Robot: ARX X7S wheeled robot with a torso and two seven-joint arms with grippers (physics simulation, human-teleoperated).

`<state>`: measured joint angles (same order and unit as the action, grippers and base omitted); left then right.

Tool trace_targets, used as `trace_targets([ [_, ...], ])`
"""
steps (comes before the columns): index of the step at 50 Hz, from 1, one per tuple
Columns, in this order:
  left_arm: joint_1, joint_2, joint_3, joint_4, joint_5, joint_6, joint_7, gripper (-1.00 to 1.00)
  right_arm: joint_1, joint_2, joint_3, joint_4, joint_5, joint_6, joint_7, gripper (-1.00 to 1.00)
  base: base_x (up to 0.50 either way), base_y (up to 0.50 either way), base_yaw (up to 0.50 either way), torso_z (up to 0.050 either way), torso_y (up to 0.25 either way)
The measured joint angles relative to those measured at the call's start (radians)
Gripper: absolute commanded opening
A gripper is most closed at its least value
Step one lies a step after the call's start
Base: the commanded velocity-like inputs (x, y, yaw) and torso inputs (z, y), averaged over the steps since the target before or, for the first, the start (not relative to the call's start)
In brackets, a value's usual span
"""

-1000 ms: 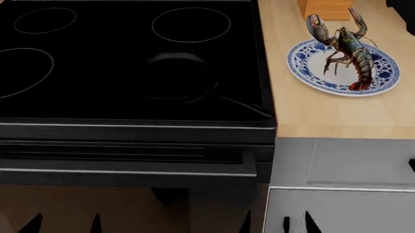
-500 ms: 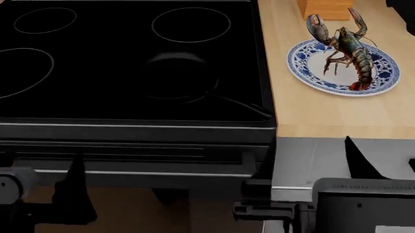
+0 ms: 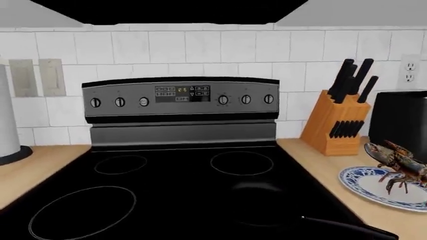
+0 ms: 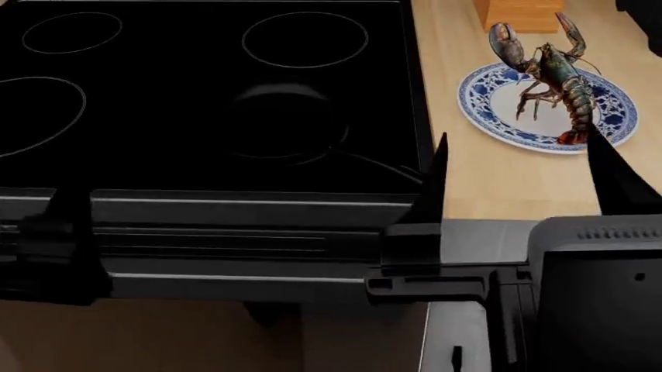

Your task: Pick the lobster from the plate and place it in the pan.

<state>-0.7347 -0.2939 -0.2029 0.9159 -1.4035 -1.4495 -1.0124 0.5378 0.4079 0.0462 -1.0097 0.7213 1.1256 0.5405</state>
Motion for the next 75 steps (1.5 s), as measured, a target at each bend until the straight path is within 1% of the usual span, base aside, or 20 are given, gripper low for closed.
trace_targets([
  [5, -0.074, -0.056, 0.035, -0.015, -0.191, 0.038, -0.178, 1.00, 0.067, 0.038, 0.013, -0.009, 0.143, 0.052, 0.112, 1.00, 0.00, 0.00, 0.00, 0.000, 0.000],
  [8, -0.104, -0.084, 0.047, -0.022, -0.266, 0.055, -0.249, 1.00, 0.099, 0.056, 0.021, -0.014, 0.218, 0.077, 0.172, 1.00, 0.00, 0.00, 0.00, 0.000, 0.000],
  [13, -0.133, -0.115, 0.047, -0.026, -0.351, 0.086, -0.324, 1.00, 0.137, 0.081, 0.029, -0.019, 0.314, 0.099, 0.251, 1.00, 0.00, 0.00, 0.00, 0.000, 0.000],
  [20, -0.148, -0.140, 0.046, -0.026, -0.414, 0.116, -0.376, 1.00, 0.163, 0.107, 0.024, -0.020, 0.384, 0.102, 0.316, 1.00, 0.00, 0.00, 0.00, 0.006, 0.000],
  [27, -0.163, -0.160, 0.051, -0.017, -0.462, 0.143, -0.404, 1.00, 0.187, 0.130, 0.009, -0.023, 0.429, 0.098, 0.364, 1.00, 0.00, 0.00, 0.00, 0.049, 0.046],
  [37, -0.164, -0.181, 0.061, -0.011, -0.471, 0.158, -0.428, 1.00, 0.188, 0.160, -0.016, -0.019, 0.435, 0.069, 0.386, 1.00, 0.00, 0.00, 0.00, 0.050, 0.055],
  [63, -0.112, -0.180, 0.032, -0.004, -0.415, 0.177, -0.361, 1.00, 0.190, 0.207, -0.057, -0.008, 0.444, 0.013, 0.415, 1.00, 0.00, 0.00, 0.00, 0.050, 0.032],
  [75, -0.109, -0.199, 0.024, 0.009, -0.411, 0.188, -0.354, 1.00, 0.188, 0.225, -0.079, -0.009, 0.436, -0.004, 0.421, 1.00, 0.00, 0.00, 0.00, 0.003, 0.000],
])
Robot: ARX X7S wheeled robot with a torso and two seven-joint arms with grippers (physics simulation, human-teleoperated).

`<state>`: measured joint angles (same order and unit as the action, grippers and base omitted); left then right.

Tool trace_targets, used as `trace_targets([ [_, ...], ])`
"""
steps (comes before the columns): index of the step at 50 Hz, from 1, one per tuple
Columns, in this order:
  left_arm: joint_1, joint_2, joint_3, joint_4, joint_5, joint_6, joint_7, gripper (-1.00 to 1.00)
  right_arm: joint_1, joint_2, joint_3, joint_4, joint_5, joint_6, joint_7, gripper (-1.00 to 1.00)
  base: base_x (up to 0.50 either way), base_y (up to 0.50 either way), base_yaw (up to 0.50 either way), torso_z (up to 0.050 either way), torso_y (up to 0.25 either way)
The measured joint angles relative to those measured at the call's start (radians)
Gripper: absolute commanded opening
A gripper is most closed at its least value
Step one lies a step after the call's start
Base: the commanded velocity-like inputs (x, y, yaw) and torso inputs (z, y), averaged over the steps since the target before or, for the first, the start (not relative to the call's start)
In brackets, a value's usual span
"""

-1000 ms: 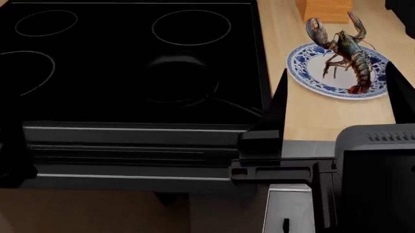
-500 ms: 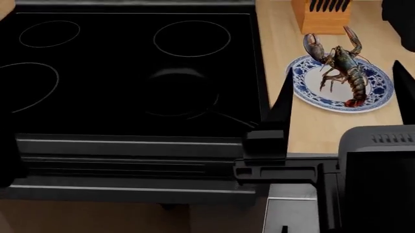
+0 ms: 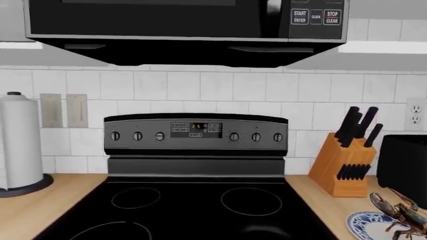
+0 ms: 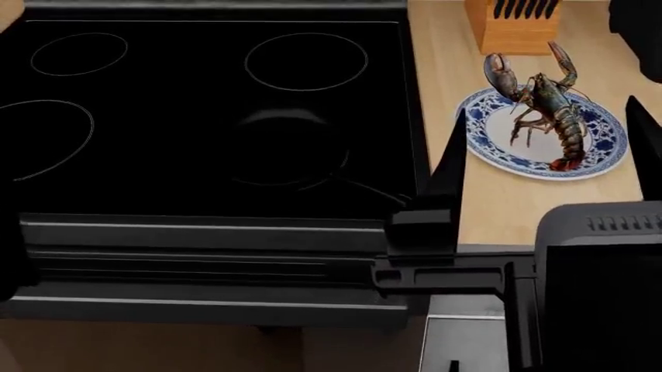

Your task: Pick the lobster from the plate and place it in the pan.

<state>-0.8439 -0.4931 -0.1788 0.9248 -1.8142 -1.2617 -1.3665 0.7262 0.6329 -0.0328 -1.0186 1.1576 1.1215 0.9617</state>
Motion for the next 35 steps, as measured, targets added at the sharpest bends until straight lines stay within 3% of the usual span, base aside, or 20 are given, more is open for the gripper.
trace_targets([
  [11, 0.008, -0.010, 0.000, 0.004, 0.014, 0.004, 0.009, 1.00, -0.012, 0.020, -0.010, -0.001, -0.008, -0.025, -0.001, 1.00, 0.07, 0.00, 0.00, 0.000, 0.000],
  [35, 0.019, -0.016, 0.005, 0.012, 0.036, 0.017, 0.031, 1.00, -0.011, 0.039, -0.030, 0.002, -0.007, -0.076, 0.004, 1.00, 0.32, 0.00, 0.00, 0.000, 0.000],
])
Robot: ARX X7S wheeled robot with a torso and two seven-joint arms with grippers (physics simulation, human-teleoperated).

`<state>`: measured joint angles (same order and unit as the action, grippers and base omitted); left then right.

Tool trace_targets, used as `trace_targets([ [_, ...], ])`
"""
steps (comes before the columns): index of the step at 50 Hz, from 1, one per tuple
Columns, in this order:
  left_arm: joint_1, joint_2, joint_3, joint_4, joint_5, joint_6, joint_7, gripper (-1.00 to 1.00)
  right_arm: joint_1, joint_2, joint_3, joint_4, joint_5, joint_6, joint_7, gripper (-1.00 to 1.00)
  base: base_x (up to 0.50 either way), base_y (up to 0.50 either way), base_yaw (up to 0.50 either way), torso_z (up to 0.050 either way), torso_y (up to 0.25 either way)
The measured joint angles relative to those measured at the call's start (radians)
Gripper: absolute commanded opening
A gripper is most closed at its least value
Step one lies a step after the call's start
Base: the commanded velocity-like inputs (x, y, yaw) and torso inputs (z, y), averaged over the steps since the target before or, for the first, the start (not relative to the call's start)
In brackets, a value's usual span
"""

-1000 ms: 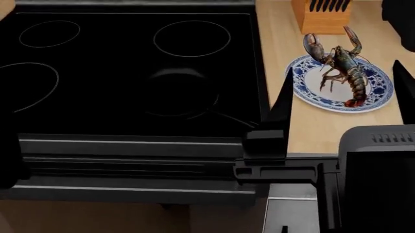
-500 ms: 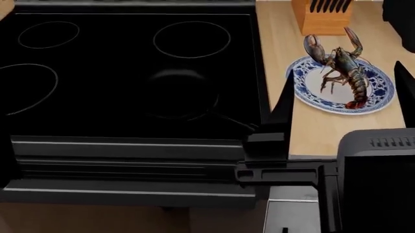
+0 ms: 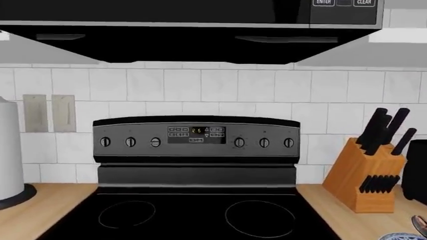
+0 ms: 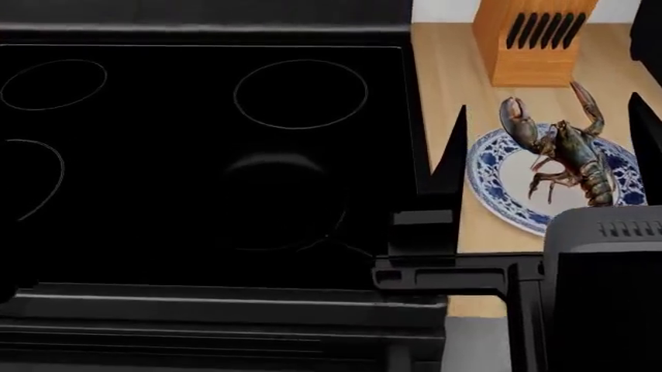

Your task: Pick the lobster from the plate and place it in the pan.

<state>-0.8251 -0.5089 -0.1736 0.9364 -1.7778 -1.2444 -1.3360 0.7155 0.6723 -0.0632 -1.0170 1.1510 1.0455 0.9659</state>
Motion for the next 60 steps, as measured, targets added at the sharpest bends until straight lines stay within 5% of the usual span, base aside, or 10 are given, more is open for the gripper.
trace_targets([
  [29, 0.009, -0.023, -0.005, 0.007, 0.011, 0.022, 0.013, 1.00, -0.007, 0.029, -0.024, 0.003, 0.006, -0.046, 0.023, 1.00, 0.31, 0.00, 0.00, 0.000, 0.001],
  [60, 0.011, -0.044, 0.001, 0.008, 0.014, 0.047, 0.011, 1.00, -0.016, 0.051, -0.039, 0.016, 0.019, -0.090, 0.038, 1.00, 0.05, -0.05, 0.00, 0.000, 0.000],
])
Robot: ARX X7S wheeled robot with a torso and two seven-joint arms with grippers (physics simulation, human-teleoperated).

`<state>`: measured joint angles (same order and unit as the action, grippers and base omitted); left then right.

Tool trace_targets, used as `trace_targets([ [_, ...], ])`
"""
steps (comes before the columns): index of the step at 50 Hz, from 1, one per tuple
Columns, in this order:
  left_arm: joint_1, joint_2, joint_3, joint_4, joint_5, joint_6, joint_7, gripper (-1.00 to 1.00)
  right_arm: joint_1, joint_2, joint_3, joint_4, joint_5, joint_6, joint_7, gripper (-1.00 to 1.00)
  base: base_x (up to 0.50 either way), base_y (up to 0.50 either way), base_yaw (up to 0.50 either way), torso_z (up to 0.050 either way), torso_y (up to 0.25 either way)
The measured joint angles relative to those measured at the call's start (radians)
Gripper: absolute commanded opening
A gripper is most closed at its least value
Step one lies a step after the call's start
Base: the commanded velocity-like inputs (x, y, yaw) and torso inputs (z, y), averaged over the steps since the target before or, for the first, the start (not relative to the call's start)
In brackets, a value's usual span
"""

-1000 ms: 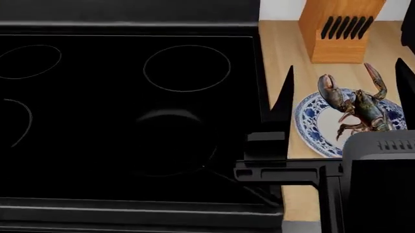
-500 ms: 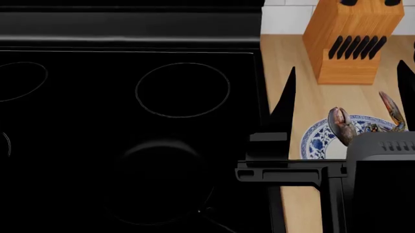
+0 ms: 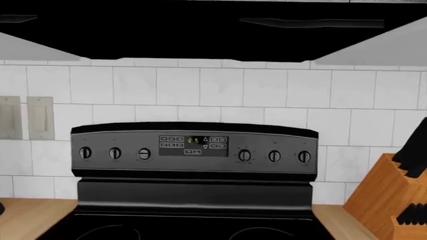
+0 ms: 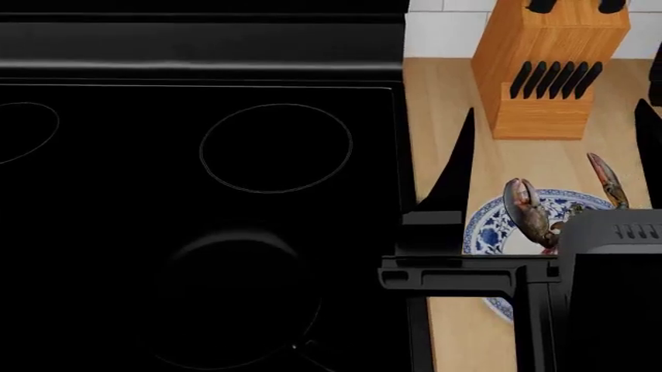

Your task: Pick the lobster from the plate and place it in the pan.

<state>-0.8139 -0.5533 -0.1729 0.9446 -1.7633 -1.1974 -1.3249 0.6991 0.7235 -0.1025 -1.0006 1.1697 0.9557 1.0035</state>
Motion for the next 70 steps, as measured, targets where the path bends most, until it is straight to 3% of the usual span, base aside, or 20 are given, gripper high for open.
trace_targets([
  [26, 0.003, -0.015, 0.006, 0.004, 0.001, 0.018, 0.002, 1.00, 0.009, 0.015, -0.024, 0.002, 0.000, -0.014, 0.011, 1.00, 0.02, -0.15, 0.00, 0.000, 0.000],
  [47, 0.009, -0.027, 0.007, 0.007, 0.008, 0.029, 0.009, 1.00, 0.027, 0.027, -0.053, -0.003, 0.005, -0.020, 0.018, 1.00, 0.21, 0.00, 0.00, 0.000, 0.000],
  [70, 0.015, -0.039, 0.011, 0.011, 0.015, 0.038, 0.017, 1.00, 0.140, 0.091, -0.043, 0.029, 0.221, 0.004, 0.086, 1.00, 0.03, 0.00, 0.00, 0.000, 0.000],
])
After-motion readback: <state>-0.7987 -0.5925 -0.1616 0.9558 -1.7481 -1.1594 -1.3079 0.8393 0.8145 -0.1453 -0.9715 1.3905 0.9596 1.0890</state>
